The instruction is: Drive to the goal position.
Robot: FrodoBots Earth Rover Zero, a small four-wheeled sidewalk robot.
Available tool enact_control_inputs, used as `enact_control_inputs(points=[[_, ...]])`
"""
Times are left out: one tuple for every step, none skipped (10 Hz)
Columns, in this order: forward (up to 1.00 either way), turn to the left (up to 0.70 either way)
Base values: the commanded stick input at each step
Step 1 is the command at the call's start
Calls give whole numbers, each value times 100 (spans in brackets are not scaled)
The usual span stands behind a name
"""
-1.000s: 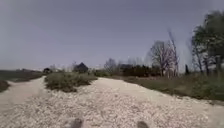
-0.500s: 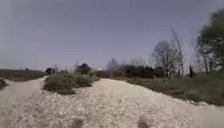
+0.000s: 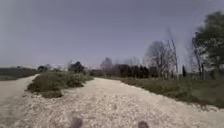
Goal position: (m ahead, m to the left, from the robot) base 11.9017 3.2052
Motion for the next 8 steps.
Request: enact_control_inputs(points=[[70, 0], [70, 0], [70, 0], [70, 0], [70, 0], [70, 0], [70, 0], [70, 0]])
